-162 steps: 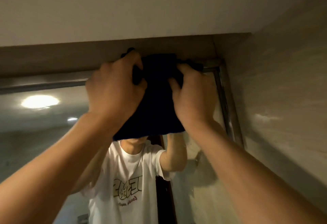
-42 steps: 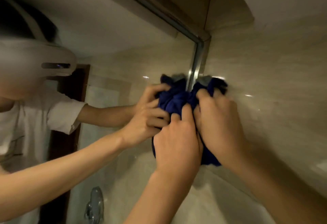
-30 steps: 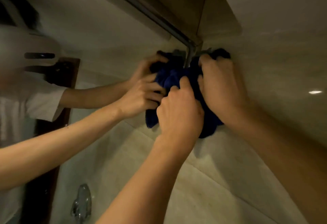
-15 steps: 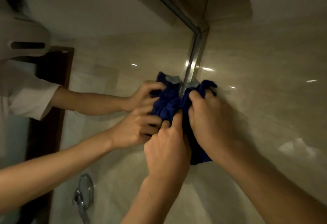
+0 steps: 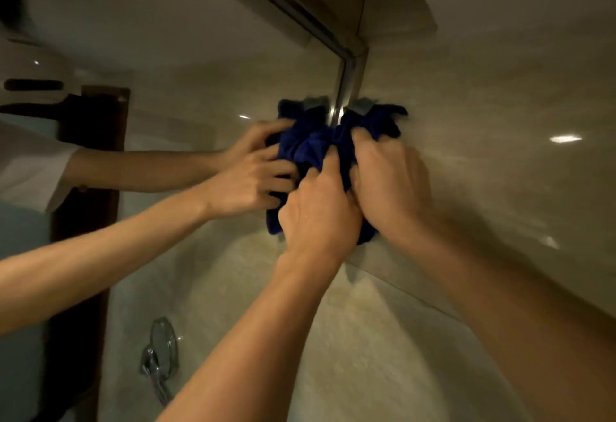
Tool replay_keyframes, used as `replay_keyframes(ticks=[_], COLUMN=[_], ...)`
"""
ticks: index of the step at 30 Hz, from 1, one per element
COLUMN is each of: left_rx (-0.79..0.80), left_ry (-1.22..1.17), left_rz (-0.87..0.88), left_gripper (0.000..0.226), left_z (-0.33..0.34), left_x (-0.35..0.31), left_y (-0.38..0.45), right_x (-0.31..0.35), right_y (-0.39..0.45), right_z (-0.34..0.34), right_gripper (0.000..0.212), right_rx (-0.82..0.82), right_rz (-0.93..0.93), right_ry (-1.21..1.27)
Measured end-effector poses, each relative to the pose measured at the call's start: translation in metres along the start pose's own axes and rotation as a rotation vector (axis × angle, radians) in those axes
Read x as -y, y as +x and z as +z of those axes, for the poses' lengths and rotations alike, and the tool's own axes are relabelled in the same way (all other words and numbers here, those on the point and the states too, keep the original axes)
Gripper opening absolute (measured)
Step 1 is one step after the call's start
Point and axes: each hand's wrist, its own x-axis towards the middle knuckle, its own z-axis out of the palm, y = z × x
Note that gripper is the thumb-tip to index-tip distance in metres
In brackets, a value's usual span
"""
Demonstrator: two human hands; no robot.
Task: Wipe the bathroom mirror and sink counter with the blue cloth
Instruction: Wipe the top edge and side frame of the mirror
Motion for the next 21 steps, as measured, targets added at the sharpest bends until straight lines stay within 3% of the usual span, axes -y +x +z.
replay_keyframes(ticks=[6, 13, 18, 21], left_rx=[-0.077, 0.042, 0.177, 0.206], left_ry=[0.067, 0.125, 0.157, 0.157], left_rz=[0.039, 0.002, -0.062, -0.069], left_gripper=[0.058, 0.069, 0.069, 0.061], left_z=[0.020, 0.034, 0.044, 0.040], left_x=[0.018, 0.045, 0.065, 0.068], left_y=[-0.017, -0.056, -0.108, -0.112], right_x=[0.007, 0.018, 0.029, 0.028], right_y=[-0.012, -0.052, -0.105, -0.108], right_z=[0.016, 0.054, 0.080, 0.079], right_gripper=[0.019, 0.016, 0.023, 0.017], right_rx=[0.011, -0.019, 0.073, 0.135], right_rz=[-0.011, 0.036, 0.032, 0.016], right_ry=[-0.018, 0.122, 0.123, 0.212])
